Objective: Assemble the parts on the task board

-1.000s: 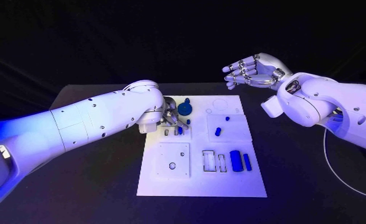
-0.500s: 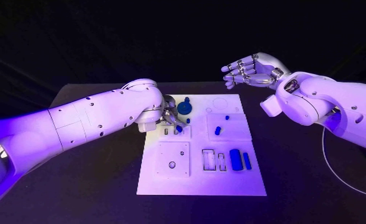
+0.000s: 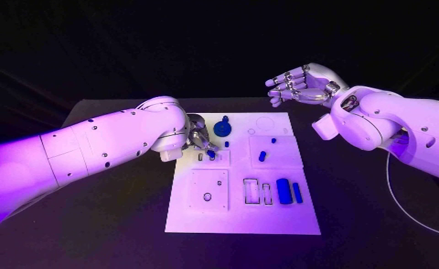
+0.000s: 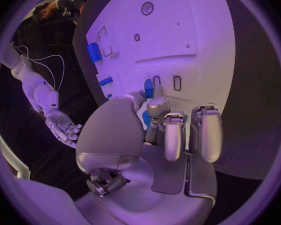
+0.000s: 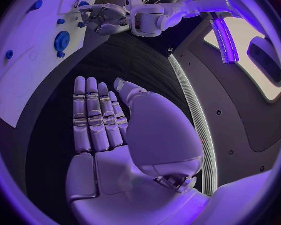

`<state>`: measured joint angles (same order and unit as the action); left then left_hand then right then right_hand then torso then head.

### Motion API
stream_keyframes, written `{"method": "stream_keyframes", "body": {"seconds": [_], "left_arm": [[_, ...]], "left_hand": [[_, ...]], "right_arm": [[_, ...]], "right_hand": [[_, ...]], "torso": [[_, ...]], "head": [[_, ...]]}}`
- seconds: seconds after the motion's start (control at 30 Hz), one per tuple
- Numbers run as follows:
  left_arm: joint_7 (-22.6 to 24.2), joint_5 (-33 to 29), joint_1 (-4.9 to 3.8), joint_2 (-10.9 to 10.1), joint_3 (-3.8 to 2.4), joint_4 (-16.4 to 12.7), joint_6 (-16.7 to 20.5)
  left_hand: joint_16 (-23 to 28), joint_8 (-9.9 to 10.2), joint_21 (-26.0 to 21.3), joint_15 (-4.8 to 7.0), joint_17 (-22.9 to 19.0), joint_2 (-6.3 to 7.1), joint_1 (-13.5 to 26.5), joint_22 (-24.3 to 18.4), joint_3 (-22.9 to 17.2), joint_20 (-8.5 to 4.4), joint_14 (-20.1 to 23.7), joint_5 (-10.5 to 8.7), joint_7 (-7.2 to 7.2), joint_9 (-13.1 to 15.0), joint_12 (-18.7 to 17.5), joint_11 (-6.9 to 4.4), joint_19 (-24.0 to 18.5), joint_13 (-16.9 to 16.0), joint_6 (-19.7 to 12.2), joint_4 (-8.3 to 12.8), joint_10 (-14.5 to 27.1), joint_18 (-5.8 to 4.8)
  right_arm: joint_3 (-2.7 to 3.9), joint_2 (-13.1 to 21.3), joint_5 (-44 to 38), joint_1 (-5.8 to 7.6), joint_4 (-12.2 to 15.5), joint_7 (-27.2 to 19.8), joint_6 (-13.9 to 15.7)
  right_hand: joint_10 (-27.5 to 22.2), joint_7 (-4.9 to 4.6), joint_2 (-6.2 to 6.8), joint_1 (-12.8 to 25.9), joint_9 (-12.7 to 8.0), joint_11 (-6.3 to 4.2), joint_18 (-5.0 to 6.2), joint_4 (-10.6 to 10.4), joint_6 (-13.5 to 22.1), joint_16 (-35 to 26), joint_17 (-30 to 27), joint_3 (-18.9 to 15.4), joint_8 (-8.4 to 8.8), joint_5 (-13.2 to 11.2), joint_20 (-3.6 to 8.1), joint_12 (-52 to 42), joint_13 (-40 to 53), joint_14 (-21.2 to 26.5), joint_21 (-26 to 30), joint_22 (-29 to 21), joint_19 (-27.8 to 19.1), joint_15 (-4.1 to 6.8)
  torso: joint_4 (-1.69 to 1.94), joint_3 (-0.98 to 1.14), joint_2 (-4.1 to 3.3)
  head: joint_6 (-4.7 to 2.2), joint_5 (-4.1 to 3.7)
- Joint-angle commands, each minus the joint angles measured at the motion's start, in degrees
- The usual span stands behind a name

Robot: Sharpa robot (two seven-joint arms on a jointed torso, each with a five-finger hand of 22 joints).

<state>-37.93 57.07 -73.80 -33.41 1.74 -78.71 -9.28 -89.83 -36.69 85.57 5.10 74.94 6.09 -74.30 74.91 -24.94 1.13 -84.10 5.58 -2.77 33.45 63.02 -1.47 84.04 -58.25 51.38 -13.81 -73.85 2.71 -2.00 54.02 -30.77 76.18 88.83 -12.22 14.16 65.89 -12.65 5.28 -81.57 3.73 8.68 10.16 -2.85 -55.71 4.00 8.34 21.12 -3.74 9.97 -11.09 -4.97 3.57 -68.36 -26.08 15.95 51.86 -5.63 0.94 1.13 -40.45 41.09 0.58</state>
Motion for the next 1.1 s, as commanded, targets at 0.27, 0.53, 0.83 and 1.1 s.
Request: {"method": "stream_keyframes", "body": {"seconds": [0.27,0.53,0.83,1.1], "left_arm": [[3.49,5.07,2.66,-2.84,0.0,-4.42,14.54],[6.33,11.37,5.54,-3.93,0.01,-6.0,23.93],[7.65,14.02,7.32,-4.85,0.0,-7.78,27.83],[6.25,14.27,7.88,-5.18,0.0,-8.46,25.43]], "left_hand": [[-0.17,-0.53,0.36,-0.13,15.06,1.11,0.93,9.35,-12.12,0.27,-5.9,-0.23,0.23,0.43,0.74,-0.17,3.17,-0.66,0.48,10.71,-0.99,-1.25],[-0.17,-0.67,1.02,0.0,15.06,1.93,1.53,10.32,-13.71,0.15,-5.9,-0.24,0.37,0.7,1.52,-0.32,3.66,-1.5,0.86,11.12,-1.75,-1.48],[-0.17,-0.72,1.42,0.09,15.06,2.38,1.83,10.9,-14.51,0.07,-5.9,-0.25,0.45,0.82,1.97,-0.41,3.95,-1.98,1.1,11.29,-2.19,-1.63],[-0.17,-0.74,1.46,0.11,15.06,2.51,1.97,10.96,-14.79,0.04,-5.9,-0.25,0.47,0.85,1.98,-0.43,3.99,-1.97,1.18,11.32,-2.26,-1.64]], "right_arm": [[-0.04,0.24,0.1,-0.12,-0.05,-0.65,-1.17],[-0.08,0.42,0.16,-0.15,-0.05,-0.77,-1.21],[-0.12,0.54,0.22,-0.16,-0.04,-0.89,-1.33],[-0.16,0.57,0.27,-0.21,-0.11,-0.99,-1.51]], "right_hand": [[-0.38,-0.04,-0.06,0.99,-0.03,0.02,-0.01,0.05,0.29,-0.24,-0.15,-0.17,0.11,0.33,-0.36,0.21,-0.04,0.16,0.58,-0.2,-0.01,-0.25],[-0.43,-0.05,-0.08,1.26,-0.03,0.03,0.01,0.0,0.34,-0.25,-0.23,-0.22,0.11,0.36,-0.42,0.21,-0.04,0.18,0.74,-0.31,0.03,-0.27],[-0.52,-0.06,-0.12,1.52,-0.03,0.06,0.03,-0.06,0.4,-0.27,-0.31,-0.25,0.11,0.4,-0.47,0.24,-0.05,0.23,0.92,-0.43,0.06,-0.3],[-0.56,-0.07,-0.16,1.65,-0.03,0.07,0.04,-0.1,0.43,-0.27,-0.36,-0.26,0.11,0.41,-0.5,0.24,-0.05,0.25,1.02,-0.5,0.08,-0.32]], "torso": [[0.47,0.0,0.11],[0.53,0.02,0.11],[0.42,0.05,0.06],[0.46,0.06,0.07]], "head": [[0.27,-0.01],[0.4,0.07],[0.53,0.2],[0.7,0.19]]}}
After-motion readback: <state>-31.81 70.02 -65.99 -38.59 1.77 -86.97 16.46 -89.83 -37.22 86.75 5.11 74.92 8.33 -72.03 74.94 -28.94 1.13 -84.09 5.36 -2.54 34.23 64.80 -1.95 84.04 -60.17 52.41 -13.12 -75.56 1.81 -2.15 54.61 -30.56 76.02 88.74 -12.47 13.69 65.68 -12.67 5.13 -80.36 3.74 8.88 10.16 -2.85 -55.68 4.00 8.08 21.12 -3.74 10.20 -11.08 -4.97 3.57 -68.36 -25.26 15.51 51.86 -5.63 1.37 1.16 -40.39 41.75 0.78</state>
